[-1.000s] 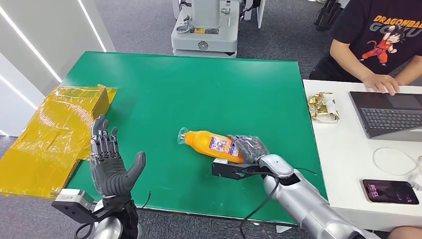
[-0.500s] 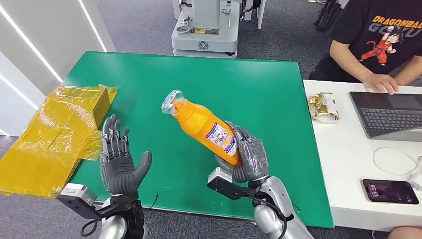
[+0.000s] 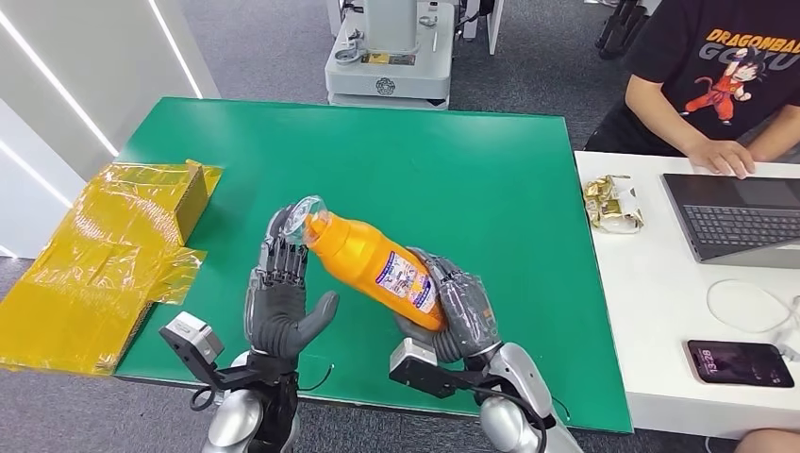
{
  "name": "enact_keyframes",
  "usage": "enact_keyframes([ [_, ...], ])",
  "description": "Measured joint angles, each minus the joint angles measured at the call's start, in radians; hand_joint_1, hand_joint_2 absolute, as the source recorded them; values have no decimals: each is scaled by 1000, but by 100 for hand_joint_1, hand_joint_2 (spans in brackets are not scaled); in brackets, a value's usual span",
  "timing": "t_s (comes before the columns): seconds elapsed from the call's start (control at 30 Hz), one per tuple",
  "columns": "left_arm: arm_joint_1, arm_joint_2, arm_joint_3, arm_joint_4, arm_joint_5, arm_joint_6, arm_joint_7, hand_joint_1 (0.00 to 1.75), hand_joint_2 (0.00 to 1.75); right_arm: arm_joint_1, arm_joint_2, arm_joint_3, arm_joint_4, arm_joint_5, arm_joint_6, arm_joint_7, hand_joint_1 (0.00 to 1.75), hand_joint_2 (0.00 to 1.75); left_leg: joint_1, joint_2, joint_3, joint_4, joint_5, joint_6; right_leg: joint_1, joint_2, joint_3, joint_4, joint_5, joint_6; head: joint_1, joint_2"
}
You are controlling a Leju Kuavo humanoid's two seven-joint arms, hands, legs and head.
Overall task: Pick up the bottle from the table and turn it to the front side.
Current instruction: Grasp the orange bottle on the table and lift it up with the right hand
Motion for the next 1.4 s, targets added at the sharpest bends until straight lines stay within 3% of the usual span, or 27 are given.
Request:
enact_keyframes([
  [0.4,-39,6,13,31,-5,-60,11,0,175,-22,1,2,40,4,185,-38,175,175,0,0,0,0,0,0,0,0,0,0,0,0,0,0],
  [0.73,-72,0,35,69,-6,-83,13,0,175,-42,7,2,79,23,201,-112,175,175,0,0,0,0,0,0,0,0,0,0,0,0,0,0],
  [1.17,-82,-4,40,117,-8,-94,21,1,175,-64,18,16,120,33,232,-126,175,175,0,0,0,0,0,0,0,0,0,0,0,0,0,0],
  [1.23,-82,-4,41,119,-11,-95,21,70,175,-67,19,17,126,35,237,-126,175,175,0,0,0,0,0,0,0,0,0,0,0,0,0,0],
  [1.3,-82,-4,41,122,-16,-98,21,156,175,-68,19,17,131,38,239,-123,175,175,0,0,0,0,0,0,0,0,0,0,0,0,0,0],
  [1.37,-81,-4,42,123,-19,-101,21,175,175,-69,19,18,133,40,240,-117,175,175,0,0,0,0,0,0,0,0,0,0,0,0,0,0],
  [1.4,-81,-4,42,124,-19,-102,21,175,175,-69,19,17,133,41,241,-113,175,175,0,0,0,0,0,0,0,0,0,0,0,0,0,0],
])
